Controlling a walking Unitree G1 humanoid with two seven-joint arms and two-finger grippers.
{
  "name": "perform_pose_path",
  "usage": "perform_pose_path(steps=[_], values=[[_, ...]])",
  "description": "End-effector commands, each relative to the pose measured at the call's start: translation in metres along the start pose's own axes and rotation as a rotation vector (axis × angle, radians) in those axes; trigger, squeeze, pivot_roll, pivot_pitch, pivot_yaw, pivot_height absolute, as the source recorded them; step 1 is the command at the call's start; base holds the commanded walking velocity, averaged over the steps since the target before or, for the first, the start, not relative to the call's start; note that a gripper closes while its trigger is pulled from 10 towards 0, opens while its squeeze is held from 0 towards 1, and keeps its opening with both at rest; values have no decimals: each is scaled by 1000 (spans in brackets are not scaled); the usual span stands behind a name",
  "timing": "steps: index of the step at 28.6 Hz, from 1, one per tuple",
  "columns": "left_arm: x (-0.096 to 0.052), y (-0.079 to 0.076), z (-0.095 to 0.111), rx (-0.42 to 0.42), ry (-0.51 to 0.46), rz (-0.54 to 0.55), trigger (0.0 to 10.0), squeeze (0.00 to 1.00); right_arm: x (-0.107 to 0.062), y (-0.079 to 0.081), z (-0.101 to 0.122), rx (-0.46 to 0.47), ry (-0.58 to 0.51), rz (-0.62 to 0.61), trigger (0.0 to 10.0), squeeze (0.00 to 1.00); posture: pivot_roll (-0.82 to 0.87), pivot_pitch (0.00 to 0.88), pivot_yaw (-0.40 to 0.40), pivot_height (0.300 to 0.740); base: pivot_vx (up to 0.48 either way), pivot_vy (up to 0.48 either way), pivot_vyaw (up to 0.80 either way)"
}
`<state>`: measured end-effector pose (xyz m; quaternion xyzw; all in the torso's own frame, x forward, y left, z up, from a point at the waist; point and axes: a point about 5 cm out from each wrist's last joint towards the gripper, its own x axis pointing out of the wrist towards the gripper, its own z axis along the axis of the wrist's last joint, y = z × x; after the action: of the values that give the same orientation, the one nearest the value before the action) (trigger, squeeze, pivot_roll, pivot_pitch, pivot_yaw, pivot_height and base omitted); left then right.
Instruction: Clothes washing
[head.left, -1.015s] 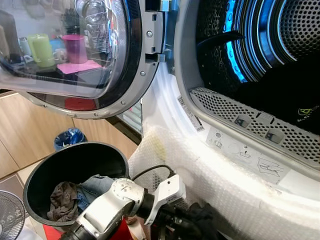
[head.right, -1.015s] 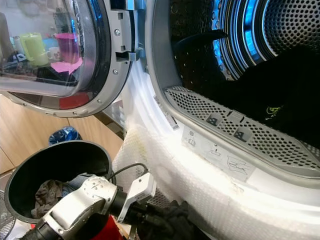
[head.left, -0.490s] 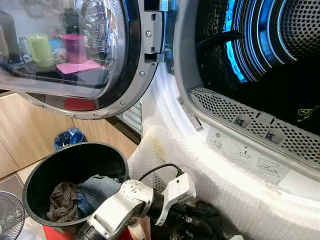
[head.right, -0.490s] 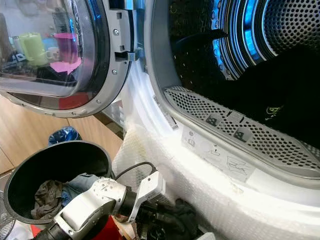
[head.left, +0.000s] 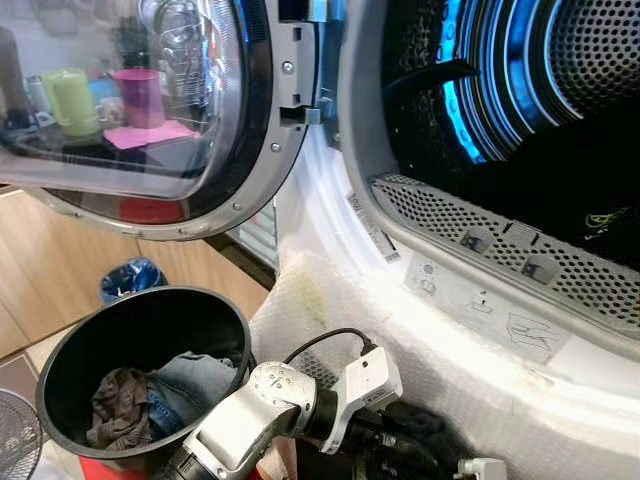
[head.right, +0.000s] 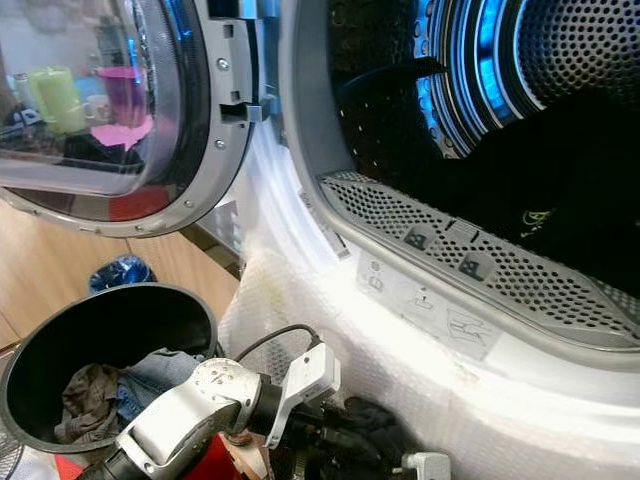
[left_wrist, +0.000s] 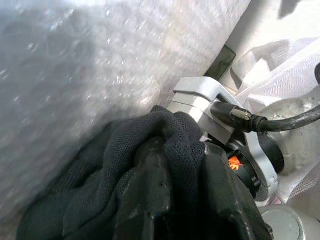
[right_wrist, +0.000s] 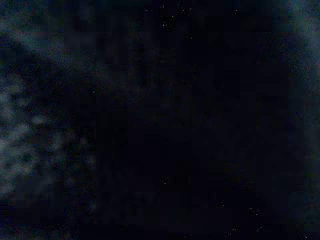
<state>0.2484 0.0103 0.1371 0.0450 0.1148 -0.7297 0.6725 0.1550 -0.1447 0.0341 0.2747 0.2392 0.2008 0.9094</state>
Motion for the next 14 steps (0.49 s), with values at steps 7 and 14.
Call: perform_pose_path(steps=[7, 14], values=[[5, 3, 11, 42, -9, 18, 0, 0, 4, 2, 5, 45, -54, -34, 10000, 0, 122, 7, -65, 740, 0, 0, 0], [6, 3, 11, 43, -12, 17, 0, 0, 8, 1, 6, 52, -67, -33, 0, 0, 130, 9, -69, 740, 0, 0, 0]])
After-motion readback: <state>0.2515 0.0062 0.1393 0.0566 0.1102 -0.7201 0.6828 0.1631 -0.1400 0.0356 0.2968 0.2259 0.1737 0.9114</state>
